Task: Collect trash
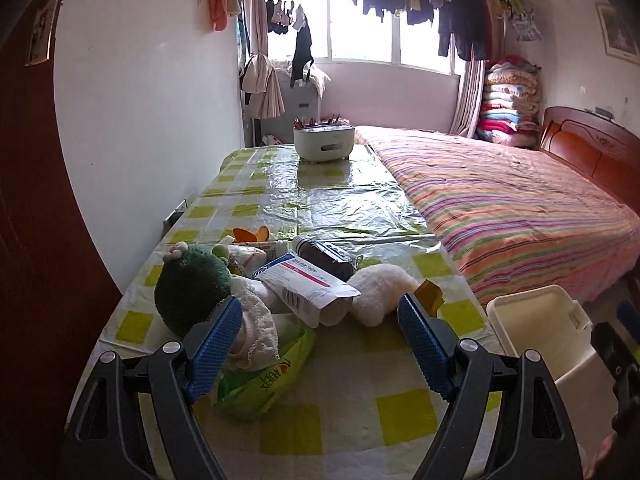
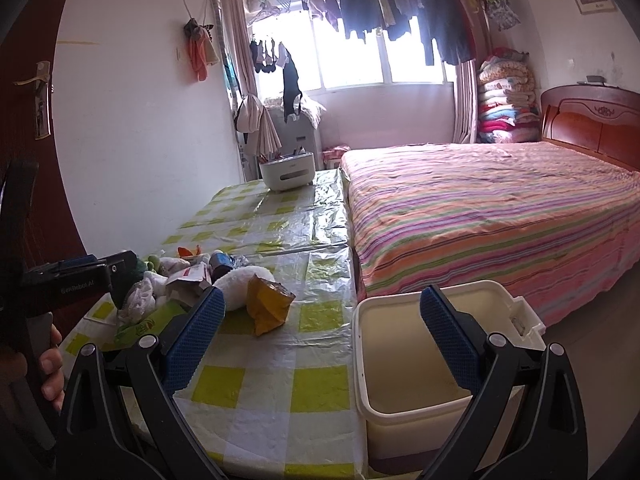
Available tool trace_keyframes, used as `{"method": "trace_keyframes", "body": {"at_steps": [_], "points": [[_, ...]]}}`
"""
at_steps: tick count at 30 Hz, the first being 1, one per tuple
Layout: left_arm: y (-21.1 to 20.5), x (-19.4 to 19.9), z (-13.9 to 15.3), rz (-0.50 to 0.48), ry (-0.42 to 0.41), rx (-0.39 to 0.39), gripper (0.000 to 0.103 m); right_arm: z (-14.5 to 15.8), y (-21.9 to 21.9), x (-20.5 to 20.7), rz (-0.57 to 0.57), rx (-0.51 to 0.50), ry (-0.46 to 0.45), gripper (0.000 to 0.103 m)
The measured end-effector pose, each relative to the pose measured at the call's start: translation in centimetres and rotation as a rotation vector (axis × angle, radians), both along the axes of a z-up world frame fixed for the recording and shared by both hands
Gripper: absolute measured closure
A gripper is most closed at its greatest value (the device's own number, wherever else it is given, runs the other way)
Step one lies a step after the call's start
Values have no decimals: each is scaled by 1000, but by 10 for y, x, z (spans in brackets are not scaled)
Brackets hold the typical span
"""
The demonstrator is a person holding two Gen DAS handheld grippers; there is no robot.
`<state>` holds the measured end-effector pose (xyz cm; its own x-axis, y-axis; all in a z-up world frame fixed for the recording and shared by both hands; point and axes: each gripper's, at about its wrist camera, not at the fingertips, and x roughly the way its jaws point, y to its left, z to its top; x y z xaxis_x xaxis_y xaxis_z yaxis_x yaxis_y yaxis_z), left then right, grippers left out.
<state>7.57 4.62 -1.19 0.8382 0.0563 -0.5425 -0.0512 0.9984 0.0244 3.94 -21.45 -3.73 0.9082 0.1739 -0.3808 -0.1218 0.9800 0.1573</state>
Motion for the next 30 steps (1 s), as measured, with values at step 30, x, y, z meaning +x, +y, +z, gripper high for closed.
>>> {"method": "trace_keyframes", "body": {"at_steps": [30], "points": [[20, -6, -11, -14, 14, 62, 25, 8, 21, 16, -110, 37, 44, 6]]}}
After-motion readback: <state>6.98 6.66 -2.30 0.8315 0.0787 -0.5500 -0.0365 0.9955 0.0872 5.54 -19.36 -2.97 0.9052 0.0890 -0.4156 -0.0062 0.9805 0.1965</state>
